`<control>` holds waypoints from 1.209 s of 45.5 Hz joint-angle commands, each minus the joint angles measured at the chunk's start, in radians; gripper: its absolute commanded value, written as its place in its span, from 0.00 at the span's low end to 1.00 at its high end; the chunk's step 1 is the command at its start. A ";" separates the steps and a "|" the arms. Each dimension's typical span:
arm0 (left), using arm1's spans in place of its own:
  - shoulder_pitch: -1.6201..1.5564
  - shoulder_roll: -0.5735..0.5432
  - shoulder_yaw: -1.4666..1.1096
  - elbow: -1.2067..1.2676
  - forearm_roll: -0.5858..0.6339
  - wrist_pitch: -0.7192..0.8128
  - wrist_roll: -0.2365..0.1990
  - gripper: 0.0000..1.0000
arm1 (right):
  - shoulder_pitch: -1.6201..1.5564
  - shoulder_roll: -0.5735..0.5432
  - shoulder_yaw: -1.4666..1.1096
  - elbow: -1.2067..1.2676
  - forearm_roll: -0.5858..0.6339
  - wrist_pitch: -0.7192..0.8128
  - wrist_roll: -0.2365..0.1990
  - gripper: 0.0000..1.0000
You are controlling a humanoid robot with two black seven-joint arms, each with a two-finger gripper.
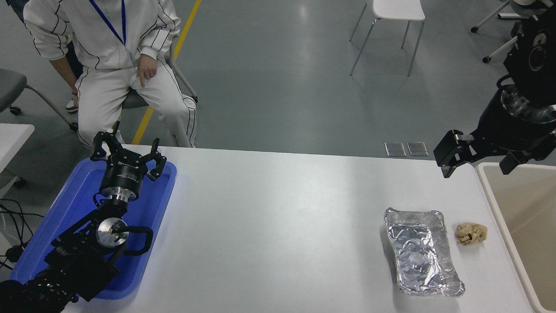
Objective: Pick up foil plate and place in dustbin
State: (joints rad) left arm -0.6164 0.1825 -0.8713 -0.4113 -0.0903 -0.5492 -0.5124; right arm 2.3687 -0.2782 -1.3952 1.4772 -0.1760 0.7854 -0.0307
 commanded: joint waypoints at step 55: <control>0.000 0.000 0.000 -0.001 0.000 -0.002 0.002 1.00 | 0.021 -0.041 -0.019 0.000 0.001 0.000 0.000 1.00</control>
State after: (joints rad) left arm -0.6155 0.1825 -0.8712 -0.4127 -0.0904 -0.5505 -0.5107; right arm 2.3938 -0.3217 -1.4032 1.4782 -0.1751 0.7854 -0.0307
